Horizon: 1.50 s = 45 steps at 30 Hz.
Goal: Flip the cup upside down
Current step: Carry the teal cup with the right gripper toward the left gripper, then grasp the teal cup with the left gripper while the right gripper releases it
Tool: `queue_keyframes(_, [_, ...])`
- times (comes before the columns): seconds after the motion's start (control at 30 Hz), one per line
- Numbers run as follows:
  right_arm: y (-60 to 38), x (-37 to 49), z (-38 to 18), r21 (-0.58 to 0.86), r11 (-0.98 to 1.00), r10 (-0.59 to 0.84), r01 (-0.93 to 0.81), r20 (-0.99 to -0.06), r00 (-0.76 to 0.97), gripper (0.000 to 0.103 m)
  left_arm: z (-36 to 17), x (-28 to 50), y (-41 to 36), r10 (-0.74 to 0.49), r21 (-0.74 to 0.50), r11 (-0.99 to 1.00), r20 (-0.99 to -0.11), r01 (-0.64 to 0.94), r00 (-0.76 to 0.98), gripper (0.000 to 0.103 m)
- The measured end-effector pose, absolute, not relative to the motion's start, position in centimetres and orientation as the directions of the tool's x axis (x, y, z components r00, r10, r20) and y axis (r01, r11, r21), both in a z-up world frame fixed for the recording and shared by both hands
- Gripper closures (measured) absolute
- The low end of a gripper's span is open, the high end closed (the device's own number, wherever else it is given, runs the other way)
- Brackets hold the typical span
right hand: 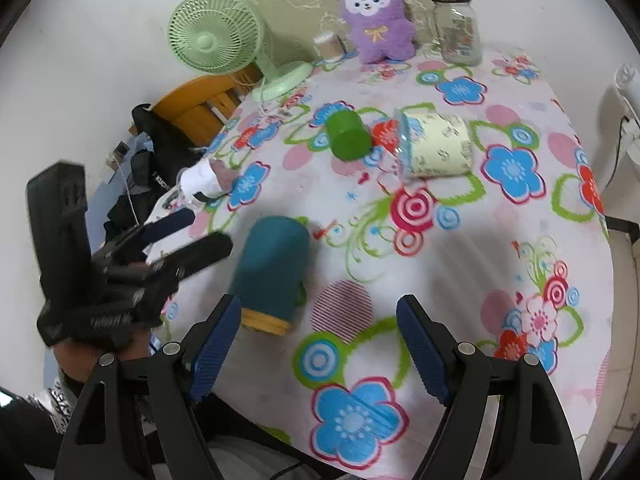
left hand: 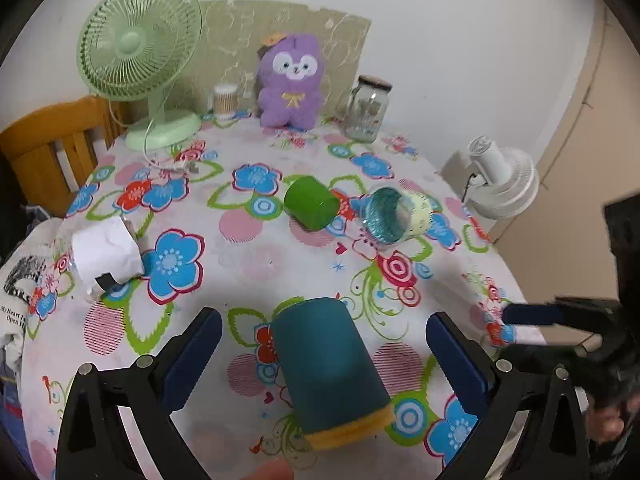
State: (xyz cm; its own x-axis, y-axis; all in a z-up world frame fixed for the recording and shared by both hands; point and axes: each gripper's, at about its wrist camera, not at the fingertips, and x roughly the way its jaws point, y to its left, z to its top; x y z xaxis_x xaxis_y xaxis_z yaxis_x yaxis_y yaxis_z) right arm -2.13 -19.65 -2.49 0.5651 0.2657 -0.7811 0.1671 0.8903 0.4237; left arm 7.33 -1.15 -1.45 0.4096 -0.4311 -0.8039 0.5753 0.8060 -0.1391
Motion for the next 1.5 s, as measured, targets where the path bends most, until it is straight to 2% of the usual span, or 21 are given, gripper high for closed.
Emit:
queue_keyframes(0.27, [-19.7,-2.9,-4.8,0.453,0.879,0.312,0.149,-0.782,0.539,0.021,-3.8,8.3,-2.9,-0.366,-0.103,0.822,-0.849,0.560,0.381,0.000])
queue_keyframes(0.8, [-17.6,-2.8,-6.3,0.399,0.914,0.316,0.074,-0.814,0.487,0.021,-8.0,10.6,-5.1,-0.249,-0.098,0.854,-0.939,0.511,0.237,0.001])
queue_keyframes(0.93, [-17.5,-2.8,-6.5,0.402,0.913,0.321,0.073,-0.816,0.480,0.021,-8.0,10.9,-5.5,-0.263,-0.113,0.848,-0.938,0.517,0.226,0.009])
queue_keyframes(1.03, [-17.3,-2.8,-6.5,0.404,0.912,0.325,0.068,-0.815,0.479,0.021,-8.5,11.2,-6.0,-0.263,-0.127,0.844,-0.945,0.521,0.196,0.019])
queue_keyframes(1.1, [-17.2,-2.8,-6.4,0.406,0.912,0.328,0.064,-0.812,0.482,0.021,-9.0,11.3,-6.1,-0.256,-0.130,0.844,-0.950,0.520,0.177,0.032])
queue_keyframes(1.13, [-17.2,-2.8,-6.3,0.406,0.911,0.328,0.063,-0.811,0.484,0.021,-9.4,11.4,-6.1,-0.257,-0.141,0.844,-0.953,0.517,0.160,0.035])
queue_keyframes(1.33, [-17.4,-2.8,-6.0,0.405,0.912,0.323,0.068,-0.809,0.492,0.021,-9.2,11.1,-5.9,-0.268,-0.155,0.841,-0.952,0.518,0.151,0.035])
queue_keyframes(1.5, [-17.3,-2.8,-5.7,0.404,0.913,0.324,0.059,-0.804,0.500,0.021,-7.0,10.5,-5.3,-0.300,-0.153,0.836,-0.932,0.527,0.204,0.035])
